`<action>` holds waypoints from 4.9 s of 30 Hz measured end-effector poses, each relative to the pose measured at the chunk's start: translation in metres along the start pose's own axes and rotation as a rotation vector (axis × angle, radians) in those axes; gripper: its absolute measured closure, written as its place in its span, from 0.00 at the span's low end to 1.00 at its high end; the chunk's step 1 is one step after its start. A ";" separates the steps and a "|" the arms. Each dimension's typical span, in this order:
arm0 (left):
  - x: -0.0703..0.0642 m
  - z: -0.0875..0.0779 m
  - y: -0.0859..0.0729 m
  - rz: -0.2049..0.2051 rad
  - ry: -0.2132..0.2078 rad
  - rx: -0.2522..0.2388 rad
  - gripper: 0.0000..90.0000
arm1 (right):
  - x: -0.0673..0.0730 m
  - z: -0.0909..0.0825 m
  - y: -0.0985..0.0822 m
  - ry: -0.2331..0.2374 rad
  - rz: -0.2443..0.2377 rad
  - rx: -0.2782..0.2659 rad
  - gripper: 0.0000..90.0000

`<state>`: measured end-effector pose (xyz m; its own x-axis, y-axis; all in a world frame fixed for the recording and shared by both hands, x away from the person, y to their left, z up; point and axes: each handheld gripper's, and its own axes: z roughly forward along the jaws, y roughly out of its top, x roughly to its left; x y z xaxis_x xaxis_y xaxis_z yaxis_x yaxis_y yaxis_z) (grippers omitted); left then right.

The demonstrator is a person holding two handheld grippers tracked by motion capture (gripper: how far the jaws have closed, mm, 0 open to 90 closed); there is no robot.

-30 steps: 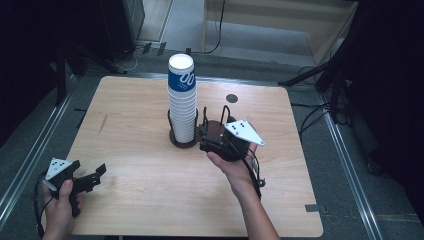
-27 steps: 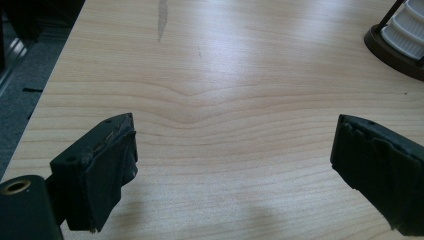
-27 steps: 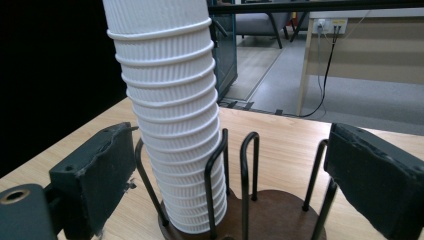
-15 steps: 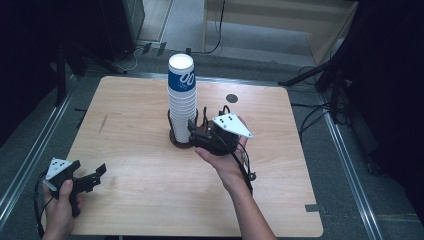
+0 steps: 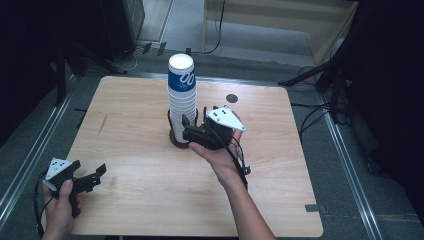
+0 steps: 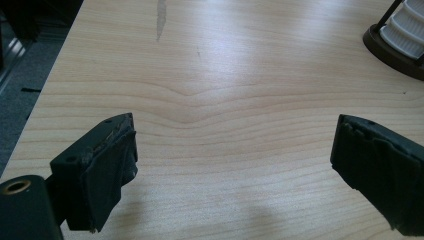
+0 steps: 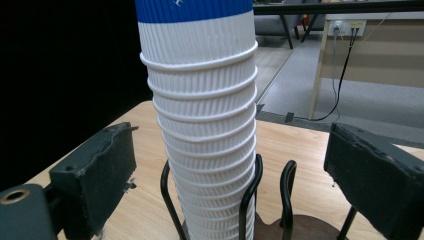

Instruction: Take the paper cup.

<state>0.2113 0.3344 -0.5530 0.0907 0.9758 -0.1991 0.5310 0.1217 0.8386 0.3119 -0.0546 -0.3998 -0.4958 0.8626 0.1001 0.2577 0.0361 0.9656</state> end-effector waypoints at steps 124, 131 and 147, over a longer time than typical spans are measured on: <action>0.000 0.000 0.000 0.007 -0.013 0.002 0.06 | 0.031 0.047 0.099 -0.085 -0.068 -0.254 0.23; 0.000 0.000 0.000 0.007 -0.013 0.002 0.06 | 0.027 0.040 0.106 -0.098 -0.059 -0.270 0.23; 0.000 0.000 0.000 0.007 -0.012 0.002 0.06 | -0.005 0.015 0.104 -0.157 -0.045 -0.277 0.23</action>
<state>0.2114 0.3347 -0.5530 0.1047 0.9743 -0.1996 0.5320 0.1148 0.8389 0.3538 -0.0471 -0.3036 -0.3625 0.9312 0.0379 -0.0077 -0.0437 0.9990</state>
